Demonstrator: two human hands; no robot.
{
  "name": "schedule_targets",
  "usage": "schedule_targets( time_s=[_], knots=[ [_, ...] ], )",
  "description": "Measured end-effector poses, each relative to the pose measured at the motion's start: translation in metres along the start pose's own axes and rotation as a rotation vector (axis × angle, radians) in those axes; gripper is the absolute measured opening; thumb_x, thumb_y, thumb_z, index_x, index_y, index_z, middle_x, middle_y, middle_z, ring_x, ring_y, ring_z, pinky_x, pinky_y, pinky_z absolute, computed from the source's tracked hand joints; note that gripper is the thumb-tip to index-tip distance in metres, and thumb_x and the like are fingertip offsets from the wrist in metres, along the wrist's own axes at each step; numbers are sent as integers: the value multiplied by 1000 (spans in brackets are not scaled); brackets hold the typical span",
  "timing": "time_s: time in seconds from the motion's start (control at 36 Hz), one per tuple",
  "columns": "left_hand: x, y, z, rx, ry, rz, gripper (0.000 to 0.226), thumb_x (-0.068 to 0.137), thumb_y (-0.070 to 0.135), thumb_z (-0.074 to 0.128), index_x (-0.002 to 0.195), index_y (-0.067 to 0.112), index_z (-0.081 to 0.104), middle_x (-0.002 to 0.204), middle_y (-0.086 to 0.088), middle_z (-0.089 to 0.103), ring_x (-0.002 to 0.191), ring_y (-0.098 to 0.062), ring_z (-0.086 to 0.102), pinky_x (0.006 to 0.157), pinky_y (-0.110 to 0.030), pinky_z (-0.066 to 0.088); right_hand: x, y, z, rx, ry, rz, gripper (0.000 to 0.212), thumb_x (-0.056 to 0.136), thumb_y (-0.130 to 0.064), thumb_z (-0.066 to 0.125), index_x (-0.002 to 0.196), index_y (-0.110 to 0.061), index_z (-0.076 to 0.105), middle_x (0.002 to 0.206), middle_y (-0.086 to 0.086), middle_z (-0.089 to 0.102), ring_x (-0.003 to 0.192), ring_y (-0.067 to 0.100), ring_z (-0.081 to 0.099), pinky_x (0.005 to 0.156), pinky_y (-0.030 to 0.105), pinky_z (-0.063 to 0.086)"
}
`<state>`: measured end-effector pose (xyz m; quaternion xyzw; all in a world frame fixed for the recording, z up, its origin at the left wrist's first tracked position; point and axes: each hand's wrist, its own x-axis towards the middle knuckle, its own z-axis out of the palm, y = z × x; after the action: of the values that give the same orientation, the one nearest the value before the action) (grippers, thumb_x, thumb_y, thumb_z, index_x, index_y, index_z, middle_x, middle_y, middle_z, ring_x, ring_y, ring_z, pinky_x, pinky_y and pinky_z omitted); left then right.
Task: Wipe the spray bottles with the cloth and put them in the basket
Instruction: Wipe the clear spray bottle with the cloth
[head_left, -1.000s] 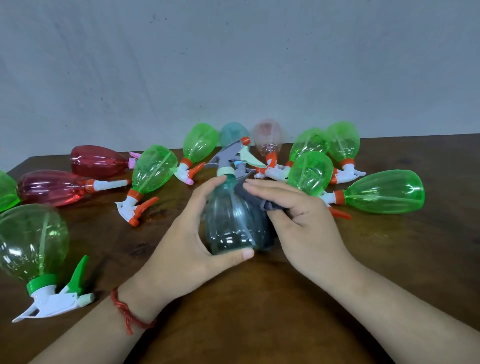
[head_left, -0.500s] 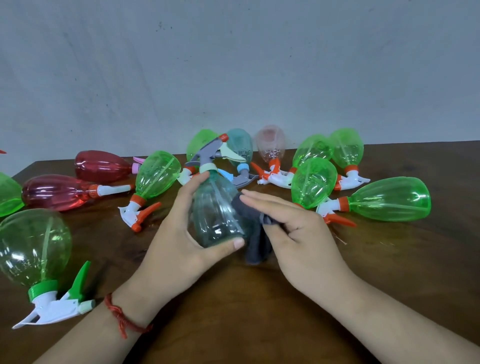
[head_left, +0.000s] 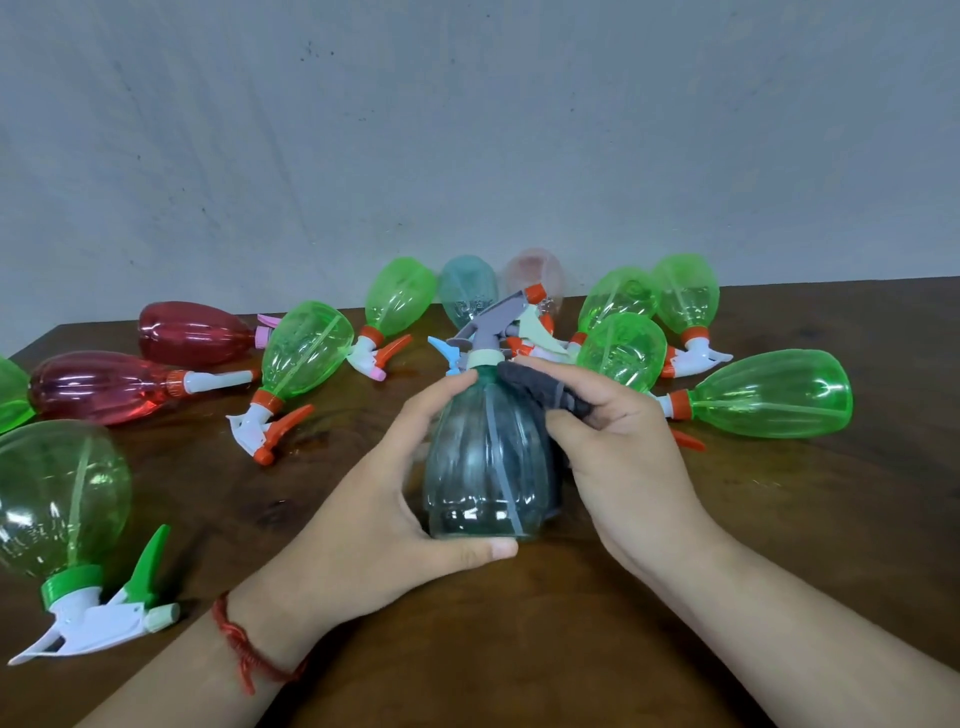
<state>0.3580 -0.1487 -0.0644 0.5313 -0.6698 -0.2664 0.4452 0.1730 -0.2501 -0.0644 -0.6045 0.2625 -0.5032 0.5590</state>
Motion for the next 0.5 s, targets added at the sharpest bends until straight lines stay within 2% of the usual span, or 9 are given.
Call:
schedule_targets(
  time_s=[0.14,0.28,0.42,0.5],
  knots=[
    [-1,-4,2,-59,22,2,112,72,13,98,161,34,33,156,12,54,144,-17,57,117,-37,49,-3,-2,0,-173,-59,-82,57,99,16,50,124,-28,77,123,-20,75,123,-1,66,106,21,51],
    [2,-7,0,-171,154,-34,104,73,13,97,158,32,38,151,8,60,138,-20,62,111,-32,53,-7,0,0,-311,-112,-197,61,96,18,52,129,-28,75,135,-23,69,134,-4,57,114,17,42],
    [5,-10,-3,-163,288,-62,105,70,11,95,156,28,37,138,15,66,128,-14,69,101,-22,56,-12,2,1,-392,-155,-269,58,94,21,55,128,-21,77,138,-15,69,124,-3,64,107,13,45],
    [5,-12,-6,-117,307,-69,108,69,19,95,157,32,34,139,16,65,129,-13,68,104,-29,57,-15,1,0,-467,-194,-345,59,91,21,56,127,-20,77,139,-14,68,123,-2,65,107,13,46]
  ],
)
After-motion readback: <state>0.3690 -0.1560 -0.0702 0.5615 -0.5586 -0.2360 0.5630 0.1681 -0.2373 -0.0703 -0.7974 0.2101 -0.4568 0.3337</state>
